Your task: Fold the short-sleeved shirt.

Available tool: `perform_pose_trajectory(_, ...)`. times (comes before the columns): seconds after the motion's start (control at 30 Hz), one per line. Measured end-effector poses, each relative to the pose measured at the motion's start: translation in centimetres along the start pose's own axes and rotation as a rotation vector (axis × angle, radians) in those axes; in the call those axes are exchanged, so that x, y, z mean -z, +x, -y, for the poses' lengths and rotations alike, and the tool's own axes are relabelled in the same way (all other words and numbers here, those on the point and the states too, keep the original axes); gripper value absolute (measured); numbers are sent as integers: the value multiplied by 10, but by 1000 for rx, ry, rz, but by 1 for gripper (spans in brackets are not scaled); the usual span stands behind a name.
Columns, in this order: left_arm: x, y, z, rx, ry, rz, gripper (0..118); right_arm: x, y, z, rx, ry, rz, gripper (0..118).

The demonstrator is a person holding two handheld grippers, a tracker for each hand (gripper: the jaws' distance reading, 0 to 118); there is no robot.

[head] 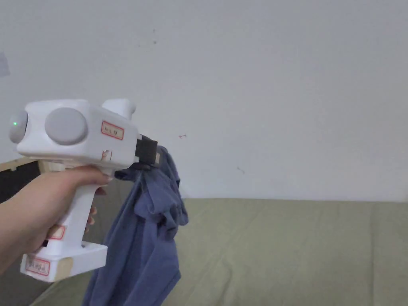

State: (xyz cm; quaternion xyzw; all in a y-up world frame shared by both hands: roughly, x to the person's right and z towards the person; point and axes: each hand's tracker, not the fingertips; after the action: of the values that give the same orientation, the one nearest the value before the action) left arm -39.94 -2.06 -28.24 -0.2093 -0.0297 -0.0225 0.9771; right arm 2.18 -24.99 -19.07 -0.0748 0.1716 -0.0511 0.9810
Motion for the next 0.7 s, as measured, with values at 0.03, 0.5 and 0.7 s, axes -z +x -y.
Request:
perform_pose_trajectory(0.03,12,10,-6,17,-32,51,4,-5,4,-2,6,8,7,0)
perform_pose_trajectory(0.5,275,278,185,-68,-420,396,4,-38,95,31,18,-82,221,0)
perform_pose_trajectory(0.7,323,320,304,25,-628,259,5,-25,122,69,40,-185,277,0)
